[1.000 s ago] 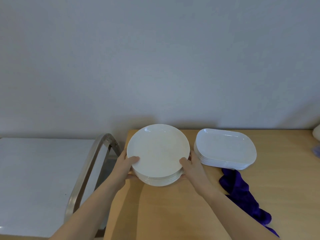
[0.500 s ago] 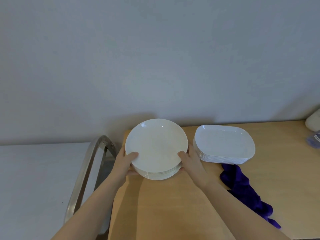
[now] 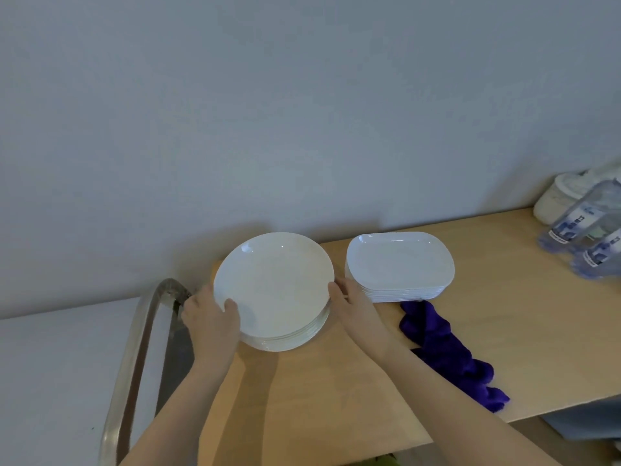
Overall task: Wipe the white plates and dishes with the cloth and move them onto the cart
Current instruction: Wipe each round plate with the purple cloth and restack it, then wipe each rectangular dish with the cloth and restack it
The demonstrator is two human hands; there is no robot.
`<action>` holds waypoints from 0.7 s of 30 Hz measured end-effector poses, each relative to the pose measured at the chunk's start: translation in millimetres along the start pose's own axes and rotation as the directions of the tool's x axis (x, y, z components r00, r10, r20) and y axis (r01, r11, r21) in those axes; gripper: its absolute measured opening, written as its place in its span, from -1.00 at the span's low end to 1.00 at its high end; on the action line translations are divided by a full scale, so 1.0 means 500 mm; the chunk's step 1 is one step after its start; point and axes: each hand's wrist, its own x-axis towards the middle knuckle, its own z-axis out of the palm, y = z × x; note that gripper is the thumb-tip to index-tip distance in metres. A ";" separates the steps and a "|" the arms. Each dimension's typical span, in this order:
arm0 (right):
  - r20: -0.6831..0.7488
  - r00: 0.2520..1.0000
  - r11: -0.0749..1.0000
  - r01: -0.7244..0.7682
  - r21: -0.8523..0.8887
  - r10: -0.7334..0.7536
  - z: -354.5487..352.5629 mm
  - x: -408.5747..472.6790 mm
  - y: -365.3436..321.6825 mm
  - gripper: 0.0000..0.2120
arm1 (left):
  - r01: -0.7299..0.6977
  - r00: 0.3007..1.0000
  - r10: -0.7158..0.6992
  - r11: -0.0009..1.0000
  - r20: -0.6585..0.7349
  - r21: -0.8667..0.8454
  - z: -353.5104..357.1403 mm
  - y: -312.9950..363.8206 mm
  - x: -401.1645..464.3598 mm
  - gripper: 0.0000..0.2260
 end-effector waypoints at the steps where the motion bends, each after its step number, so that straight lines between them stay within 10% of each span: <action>1: -0.031 0.999 0.999 0.021 -0.041 -0.022 -0.008 -0.008 0.009 -0.77 | -0.072 0.996 0.074 0.997 -0.049 0.035 -0.004 0.014 -0.010 -0.65; 7: -0.163 0.981 0.869 0.010 -0.495 -0.104 -0.086 -0.069 0.076 -0.80 | -0.287 0.956 0.294 0.943 0.014 -0.171 -0.004 0.117 -0.133 -0.77; 12: -0.111 0.989 0.512 -0.043 -0.858 -0.103 -0.159 -0.111 0.151 -0.71 | -0.365 0.874 0.419 0.901 0.248 -0.237 0.103 0.166 -0.265 -0.73; 21: 0.092 0.995 0.477 0.067 -0.876 0.029 -0.281 -0.133 0.232 -0.65 | -0.072 0.885 0.093 0.995 0.455 -0.064 0.346 0.196 -0.367 -0.83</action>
